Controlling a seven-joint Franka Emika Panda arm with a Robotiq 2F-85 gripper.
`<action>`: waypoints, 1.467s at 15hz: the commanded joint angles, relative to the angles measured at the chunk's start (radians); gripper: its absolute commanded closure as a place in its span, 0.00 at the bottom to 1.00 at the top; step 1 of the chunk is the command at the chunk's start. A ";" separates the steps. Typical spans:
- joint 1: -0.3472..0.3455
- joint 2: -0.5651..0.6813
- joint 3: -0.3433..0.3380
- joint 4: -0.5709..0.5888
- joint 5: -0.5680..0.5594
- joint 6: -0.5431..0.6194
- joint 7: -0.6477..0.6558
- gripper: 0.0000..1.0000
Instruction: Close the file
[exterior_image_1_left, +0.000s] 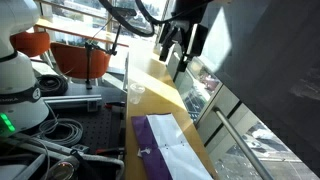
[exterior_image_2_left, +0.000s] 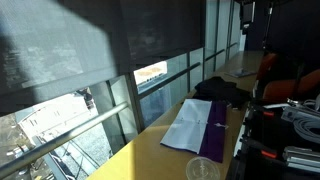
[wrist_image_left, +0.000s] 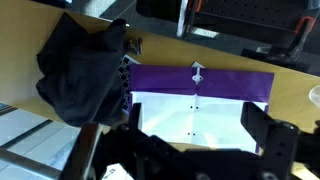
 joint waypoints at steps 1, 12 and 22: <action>0.011 0.000 -0.009 0.002 -0.003 -0.003 0.003 0.00; 0.011 0.000 -0.009 0.002 -0.003 -0.003 0.003 0.00; 0.059 0.513 -0.009 0.184 0.364 0.298 -0.283 0.00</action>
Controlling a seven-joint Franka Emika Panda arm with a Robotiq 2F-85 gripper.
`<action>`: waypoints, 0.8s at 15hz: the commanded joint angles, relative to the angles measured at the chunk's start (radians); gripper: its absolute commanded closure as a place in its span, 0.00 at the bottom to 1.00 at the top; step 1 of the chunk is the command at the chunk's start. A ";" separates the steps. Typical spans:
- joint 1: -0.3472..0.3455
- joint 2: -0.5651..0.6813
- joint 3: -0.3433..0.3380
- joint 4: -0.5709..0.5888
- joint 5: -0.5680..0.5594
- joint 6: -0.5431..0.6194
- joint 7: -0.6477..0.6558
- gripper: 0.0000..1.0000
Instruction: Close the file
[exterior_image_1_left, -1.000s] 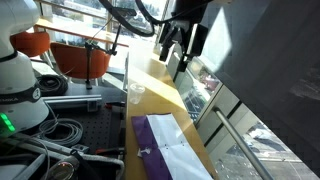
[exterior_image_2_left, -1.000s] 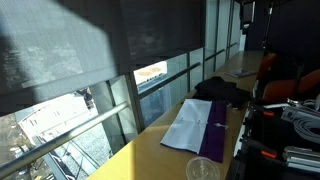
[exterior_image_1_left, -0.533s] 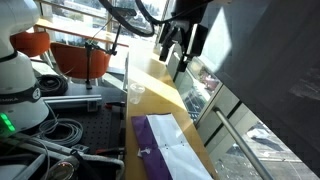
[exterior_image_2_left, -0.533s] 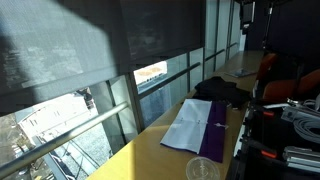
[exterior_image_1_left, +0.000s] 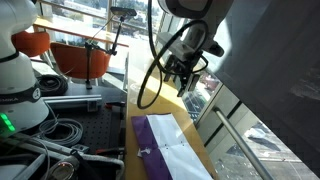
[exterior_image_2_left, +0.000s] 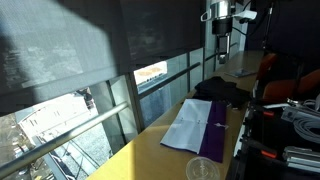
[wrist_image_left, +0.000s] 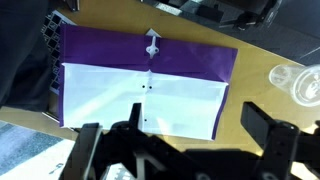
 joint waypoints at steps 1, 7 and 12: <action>-0.017 0.267 0.007 0.203 0.150 0.048 -0.176 0.00; -0.180 0.589 0.048 0.531 0.215 -0.019 -0.336 0.00; -0.298 0.768 0.069 0.733 0.217 -0.078 -0.418 0.00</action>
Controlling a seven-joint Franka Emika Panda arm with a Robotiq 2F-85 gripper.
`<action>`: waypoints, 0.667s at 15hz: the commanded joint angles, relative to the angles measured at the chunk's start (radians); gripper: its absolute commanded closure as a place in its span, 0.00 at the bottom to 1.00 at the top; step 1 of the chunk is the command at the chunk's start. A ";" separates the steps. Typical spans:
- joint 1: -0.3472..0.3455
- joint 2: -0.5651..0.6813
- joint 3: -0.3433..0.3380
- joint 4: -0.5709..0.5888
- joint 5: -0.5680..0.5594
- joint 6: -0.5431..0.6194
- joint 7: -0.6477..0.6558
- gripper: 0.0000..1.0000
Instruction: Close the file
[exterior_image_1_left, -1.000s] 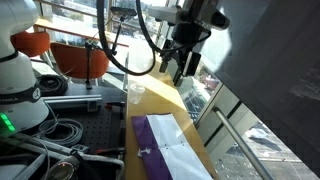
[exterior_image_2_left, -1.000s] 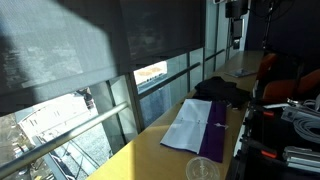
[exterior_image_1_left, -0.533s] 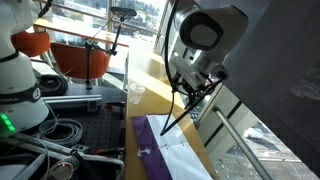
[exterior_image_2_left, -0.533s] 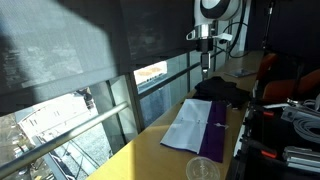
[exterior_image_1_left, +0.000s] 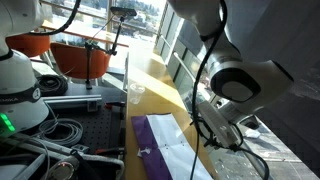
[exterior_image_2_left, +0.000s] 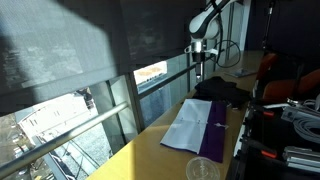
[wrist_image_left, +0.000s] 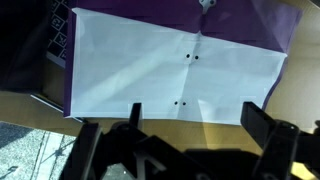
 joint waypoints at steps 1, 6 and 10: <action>-0.075 0.135 0.028 0.176 0.020 -0.070 -0.055 0.00; -0.121 0.313 0.023 0.353 0.000 -0.069 -0.054 0.00; -0.137 0.449 0.021 0.501 -0.014 -0.075 -0.033 0.00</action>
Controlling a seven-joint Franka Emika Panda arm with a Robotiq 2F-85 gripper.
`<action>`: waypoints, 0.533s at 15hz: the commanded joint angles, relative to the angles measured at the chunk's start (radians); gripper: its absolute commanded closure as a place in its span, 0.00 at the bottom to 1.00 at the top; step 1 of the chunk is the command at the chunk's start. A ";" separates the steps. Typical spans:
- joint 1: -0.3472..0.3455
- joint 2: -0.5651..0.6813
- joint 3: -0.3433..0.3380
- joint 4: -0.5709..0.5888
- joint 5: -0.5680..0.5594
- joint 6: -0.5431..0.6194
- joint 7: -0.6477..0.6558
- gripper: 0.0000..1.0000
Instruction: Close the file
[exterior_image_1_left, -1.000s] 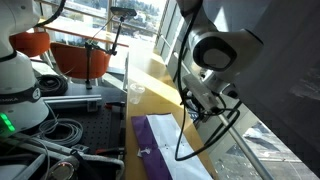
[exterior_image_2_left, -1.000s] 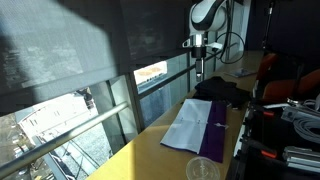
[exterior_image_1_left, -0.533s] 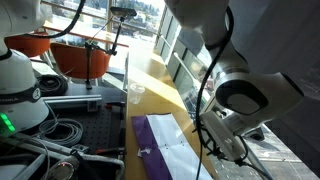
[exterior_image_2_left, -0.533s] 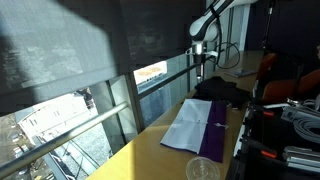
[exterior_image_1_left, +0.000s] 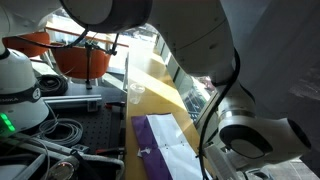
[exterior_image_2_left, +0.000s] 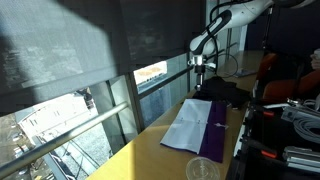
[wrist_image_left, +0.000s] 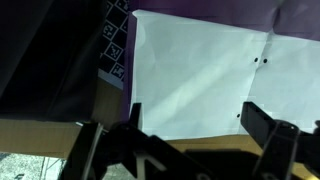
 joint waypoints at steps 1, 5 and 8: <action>-0.019 0.138 0.013 0.182 -0.015 -0.038 0.020 0.00; -0.014 0.246 0.018 0.312 -0.020 -0.046 0.045 0.00; -0.014 0.313 0.023 0.400 -0.024 -0.059 0.066 0.00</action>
